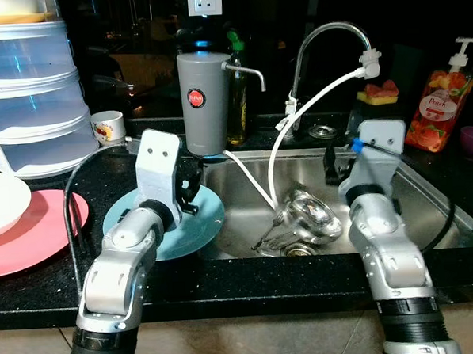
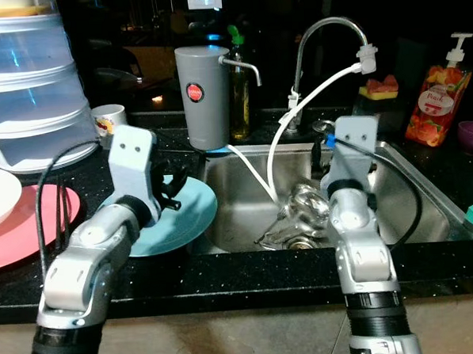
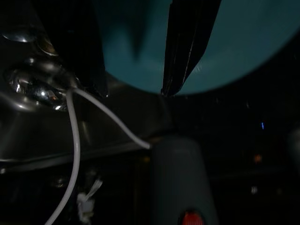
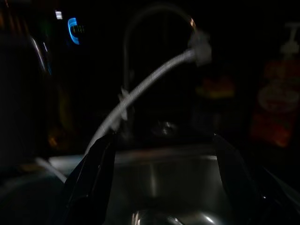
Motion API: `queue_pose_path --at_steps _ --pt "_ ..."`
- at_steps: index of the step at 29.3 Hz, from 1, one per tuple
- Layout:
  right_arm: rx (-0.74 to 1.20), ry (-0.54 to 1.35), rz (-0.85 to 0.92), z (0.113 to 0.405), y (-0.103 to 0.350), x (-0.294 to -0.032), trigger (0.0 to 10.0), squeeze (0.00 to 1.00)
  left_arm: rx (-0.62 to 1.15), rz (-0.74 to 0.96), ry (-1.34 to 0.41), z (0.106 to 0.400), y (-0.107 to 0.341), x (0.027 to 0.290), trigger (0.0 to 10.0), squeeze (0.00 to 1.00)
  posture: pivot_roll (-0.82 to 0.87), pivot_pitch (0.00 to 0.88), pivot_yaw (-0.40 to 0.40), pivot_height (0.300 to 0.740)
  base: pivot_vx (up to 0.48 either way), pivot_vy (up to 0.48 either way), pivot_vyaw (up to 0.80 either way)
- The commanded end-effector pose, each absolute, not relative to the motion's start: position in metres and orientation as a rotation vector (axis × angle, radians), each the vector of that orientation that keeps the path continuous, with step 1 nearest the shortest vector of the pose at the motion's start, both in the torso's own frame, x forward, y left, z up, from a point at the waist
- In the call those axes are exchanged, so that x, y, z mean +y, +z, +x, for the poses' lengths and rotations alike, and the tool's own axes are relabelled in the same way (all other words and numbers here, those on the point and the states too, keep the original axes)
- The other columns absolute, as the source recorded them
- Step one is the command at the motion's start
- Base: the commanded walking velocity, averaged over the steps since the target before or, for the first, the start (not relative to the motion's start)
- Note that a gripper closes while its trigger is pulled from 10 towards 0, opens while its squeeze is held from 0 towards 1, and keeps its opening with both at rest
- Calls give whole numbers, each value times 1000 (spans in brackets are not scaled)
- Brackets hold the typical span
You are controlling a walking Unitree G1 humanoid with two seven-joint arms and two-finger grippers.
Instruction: Kitchen organization
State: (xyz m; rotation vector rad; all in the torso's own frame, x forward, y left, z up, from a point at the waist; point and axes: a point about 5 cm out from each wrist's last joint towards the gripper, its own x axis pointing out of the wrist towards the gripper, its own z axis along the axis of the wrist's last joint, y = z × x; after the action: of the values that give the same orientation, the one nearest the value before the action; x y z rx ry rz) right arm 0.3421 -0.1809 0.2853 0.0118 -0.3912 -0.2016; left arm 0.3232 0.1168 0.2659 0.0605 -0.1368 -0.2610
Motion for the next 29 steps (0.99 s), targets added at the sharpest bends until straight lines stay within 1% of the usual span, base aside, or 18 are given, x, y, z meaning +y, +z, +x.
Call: queue_pose_path --at_steps 1,2,4,8,11,12,13,14,15,17,18,20,21,22,26,29 --pt "-437 -187 46 337 296 -179 10000 0 -103 46 -218 323 263 114 10000 0 86 69 -44 740 0 0 0" --pt "-458 -177 58 334 301 -177 10000 0 -58 31 -166 326 258 116 10000 0 84 71 -46 740 0 0 0" --pt "-458 -177 58 334 301 -177 10000 0 -58 31 -166 326 258 116 10000 0 84 71 -46 740 0 0 0" --pt "-483 -153 81 326 305 -173 10000 0 -11 -36 7 330 258 129 10000 0 80 80 -49 740 0 0 0" --pt "-475 -145 95 322 303 -171 10000 0 -45 -71 50 327 268 133 10000 0 77 84 -45 740 0 0 0" --pt "-472 -144 98 321 302 -171 10000 0 -67 -90 40 326 270 133 10000 0 76 84 -45 740 0 0 0" --pt "-464 -142 101 320 300 -170 10000 0 -105 -33 13 323 272 129 10000 0 75 84 -44 740 0 0 0" --pt "-463 -142 101 319 300 -170 10000 0 -113 -10 7 322 272 128 10000 0 75 84 -44 740 0 0 0" --pt "-463 -142 101 319 300 -170 10000 0 -113 -10 7 322 272 128 10000 0 75 84 -44 740 0 0 0" --pt "-460 -138 104 318 299 -169 10000 0 -103 70 -48 321 268 121 10000 0 74 82 -42 740 0 0 0" --pt "-460 -138 104 318 299 -169 10000 0 -103 70 -48 321 268 121 10000 0 74 82 -42 740 0 0 0" --pt "-462 -132 106 317 299 -168 10000 0 -60 137 -140 320 260 112 10000 0 74 77 -40 740 0 0 0" --pt "-471 -127 106 316 301 -167 10000 0 -17 112 -208 319 255 106 10000 0 72 75 -40 740 0 0 0" --pt "-473 -126 106 316 302 -167 10000 0 -12 105 -221 318 254 104 10000 0 69 73 -37 740 0 0 0" --pt "-481 -121 107 315 305 -166 10000 0 -52 100 -215 317 261 102 10000 0 69 73 -37 740 0 0 0" --pt "-486 -109 109 314 307 -164 10000 0 -76 34 -228 316 271 98 10000 0 68 65 -38 740 0 0 0"
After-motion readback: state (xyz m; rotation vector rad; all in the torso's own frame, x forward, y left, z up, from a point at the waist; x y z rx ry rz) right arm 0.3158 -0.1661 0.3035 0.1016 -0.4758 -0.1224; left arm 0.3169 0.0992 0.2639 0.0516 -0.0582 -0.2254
